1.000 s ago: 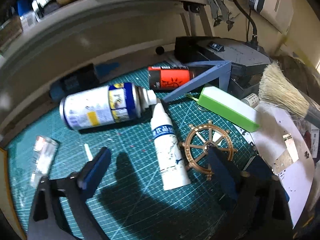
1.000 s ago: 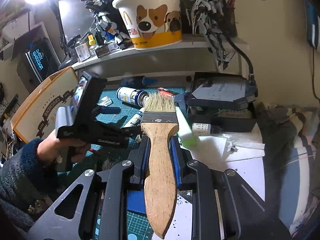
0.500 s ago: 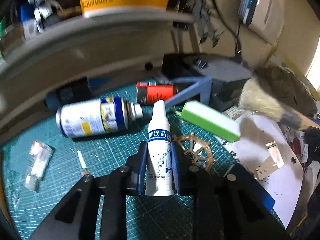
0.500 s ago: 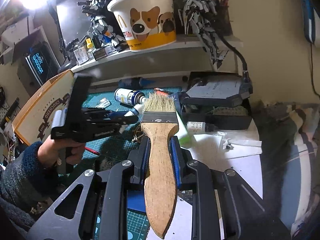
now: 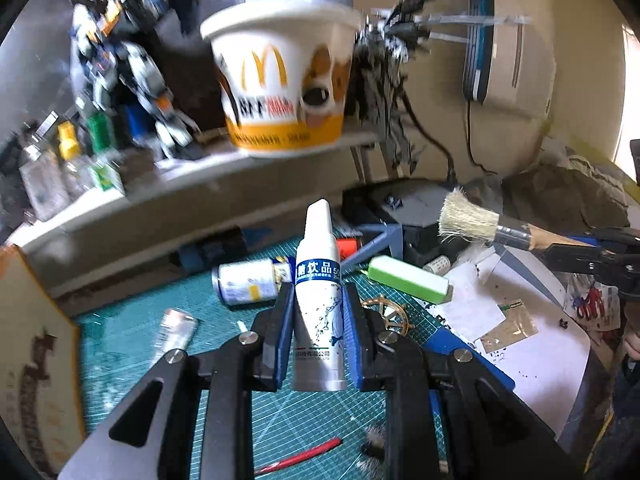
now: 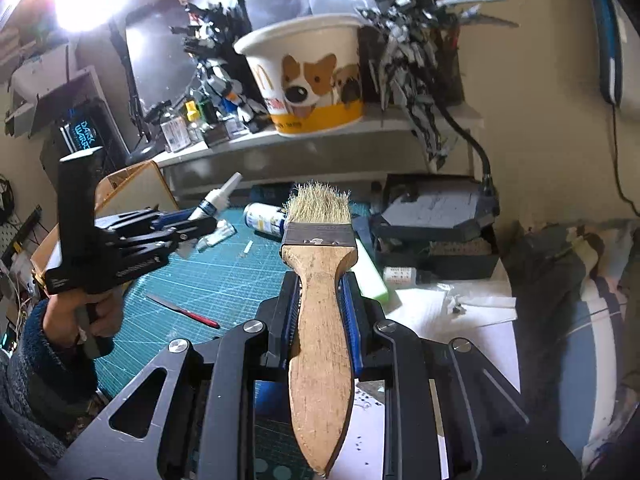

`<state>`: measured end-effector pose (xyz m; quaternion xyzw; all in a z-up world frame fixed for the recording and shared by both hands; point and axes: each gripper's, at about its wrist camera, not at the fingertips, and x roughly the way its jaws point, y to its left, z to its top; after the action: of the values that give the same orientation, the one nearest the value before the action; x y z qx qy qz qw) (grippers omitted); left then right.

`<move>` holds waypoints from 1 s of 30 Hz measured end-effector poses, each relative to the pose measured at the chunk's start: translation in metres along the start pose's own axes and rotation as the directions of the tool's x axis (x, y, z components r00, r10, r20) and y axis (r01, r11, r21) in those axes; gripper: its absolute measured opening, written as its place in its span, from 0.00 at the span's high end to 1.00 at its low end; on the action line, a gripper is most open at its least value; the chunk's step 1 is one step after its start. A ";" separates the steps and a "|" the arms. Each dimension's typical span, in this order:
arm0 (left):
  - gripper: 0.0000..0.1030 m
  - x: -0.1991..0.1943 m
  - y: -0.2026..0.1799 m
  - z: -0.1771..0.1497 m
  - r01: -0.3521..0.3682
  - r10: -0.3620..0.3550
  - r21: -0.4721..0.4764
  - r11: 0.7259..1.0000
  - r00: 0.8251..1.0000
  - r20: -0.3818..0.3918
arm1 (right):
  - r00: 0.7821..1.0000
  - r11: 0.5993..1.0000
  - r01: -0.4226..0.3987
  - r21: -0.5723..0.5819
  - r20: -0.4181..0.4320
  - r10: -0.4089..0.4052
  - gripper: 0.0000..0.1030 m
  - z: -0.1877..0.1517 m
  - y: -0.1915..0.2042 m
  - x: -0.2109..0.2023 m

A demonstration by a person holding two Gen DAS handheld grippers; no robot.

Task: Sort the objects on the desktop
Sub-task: 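Carry the white bottle and paintbrush toward the cardboard box with both grippers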

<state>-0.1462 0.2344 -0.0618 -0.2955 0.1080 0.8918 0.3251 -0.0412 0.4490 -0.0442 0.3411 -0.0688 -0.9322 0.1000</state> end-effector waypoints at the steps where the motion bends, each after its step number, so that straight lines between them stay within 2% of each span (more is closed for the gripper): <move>1: 0.77 -0.006 0.000 0.001 -0.013 0.013 0.005 1.000 1.000 0.007 | 1.000 1.000 -0.001 -0.006 0.006 0.001 0.80 0.001 0.005 -0.002; 11: 0.77 -0.086 0.019 -0.011 -0.085 0.091 -0.051 0.995 0.989 0.114 | 0.997 0.996 -0.020 -0.086 0.071 0.026 0.80 0.012 0.064 -0.024; 14: 0.77 -0.105 0.028 -0.022 -0.107 0.121 -0.105 0.989 0.983 0.136 | 0.995 0.994 -0.031 -0.102 0.091 0.040 0.81 0.016 0.083 -0.026; 17: 0.77 -0.120 0.036 -0.034 -0.112 0.134 -0.150 0.982 0.980 0.146 | 0.993 0.989 -0.052 -0.138 0.100 0.066 0.81 0.019 0.106 -0.024; 30: 0.77 -0.171 0.081 -0.059 -0.240 0.276 -0.225 0.944 0.950 0.143 | 0.977 0.957 -0.177 -0.230 0.080 0.200 0.80 0.026 0.175 0.002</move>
<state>-0.0663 0.0612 -0.0072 -0.2320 0.0250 0.9554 0.1810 -0.0350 0.2805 0.0085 0.2716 -0.0016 -0.9364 0.2224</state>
